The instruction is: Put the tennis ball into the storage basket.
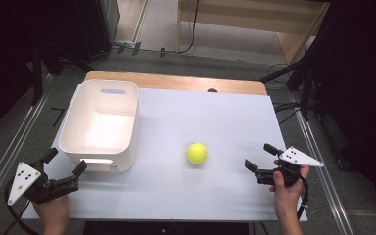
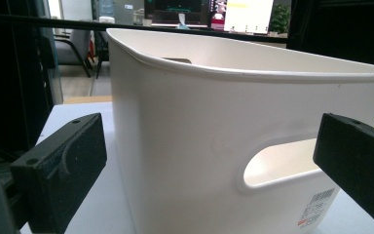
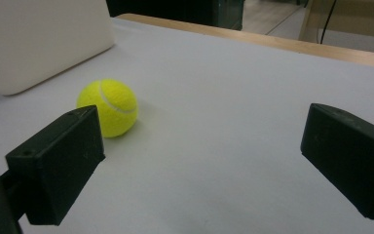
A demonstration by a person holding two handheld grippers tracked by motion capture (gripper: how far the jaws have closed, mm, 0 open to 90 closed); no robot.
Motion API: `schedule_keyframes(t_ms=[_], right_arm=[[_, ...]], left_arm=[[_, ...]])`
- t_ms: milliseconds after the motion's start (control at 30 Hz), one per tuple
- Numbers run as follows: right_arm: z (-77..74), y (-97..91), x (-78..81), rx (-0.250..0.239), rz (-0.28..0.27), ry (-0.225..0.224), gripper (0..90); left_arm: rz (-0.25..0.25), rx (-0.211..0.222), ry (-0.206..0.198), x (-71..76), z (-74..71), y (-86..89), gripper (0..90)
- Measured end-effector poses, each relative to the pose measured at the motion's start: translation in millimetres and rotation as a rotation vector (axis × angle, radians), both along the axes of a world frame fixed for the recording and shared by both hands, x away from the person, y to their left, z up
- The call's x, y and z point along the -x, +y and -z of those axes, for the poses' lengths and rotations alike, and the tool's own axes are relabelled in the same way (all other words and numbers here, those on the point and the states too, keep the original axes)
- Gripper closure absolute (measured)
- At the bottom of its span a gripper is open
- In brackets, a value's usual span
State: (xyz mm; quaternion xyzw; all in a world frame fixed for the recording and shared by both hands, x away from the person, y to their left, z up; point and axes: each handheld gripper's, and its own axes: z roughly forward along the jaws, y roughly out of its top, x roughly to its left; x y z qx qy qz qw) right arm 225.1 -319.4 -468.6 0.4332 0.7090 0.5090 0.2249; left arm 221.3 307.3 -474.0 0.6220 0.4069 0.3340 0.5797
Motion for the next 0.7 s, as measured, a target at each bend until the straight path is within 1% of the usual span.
schedule_keyframes(t_ms=[100, 133, 200, 400, 433, 500, 567, 600, 667, 700], right_arm=[[-3.2, 5.2, -3.1, 0.003, -0.012, 0.011, 0.4], [-4.0, 6.7, -4.5, 0.008, -0.014, 0.010, 0.4], [-5.7, 10.0, -7.1, 0.018, -0.014, 0.023, 0.4], [-8.0, 15.8, -13.9, 0.025, -0.025, 0.037, 0.4], [-8.4, 17.0, -14.8, 0.025, -0.027, 0.046, 0.4], [-8.9, 20.8, -18.9, 0.038, -0.041, 0.058, 0.4], [-9.3, 22.1, -19.7, 0.042, -0.043, 0.065, 0.4], [-10.4, 26.1, -23.1, 0.054, -0.059, 0.070, 0.4], [-11.5, 29.7, -26.1, 0.072, -0.063, 0.075, 0.4], [-11.9, 31.3, -26.9, 0.074, -0.063, 0.084, 0.4]], left_arm=[[0.001, 0.000, 0.000, 0.0, 0.0, 0.1, 0.0], [0.001, 0.000, 0.000, 0.0, 0.0, 0.1, 0.0], [0.001, 0.000, 0.000, 0.0, -0.1, 0.2, 0.0], [-0.001, 0.003, 0.000, 0.0, -0.1, 0.3, 0.0], [-0.001, 0.003, 0.000, 0.0, -0.1, 0.4, 0.0], [-0.001, 0.003, 0.000, -0.1, 0.0, 0.3, 0.0], [0.001, 0.002, 0.000, -0.2, -0.1, 0.1, 0.0], [0.000, 0.003, -0.001, -0.2, 0.0, -0.1, 0.0], [0.001, 0.002, 0.000, -0.2, -0.1, 0.1, 0.0], [0.001, 0.002, 0.000, -0.1, -0.1, 0.2, 0.0]])
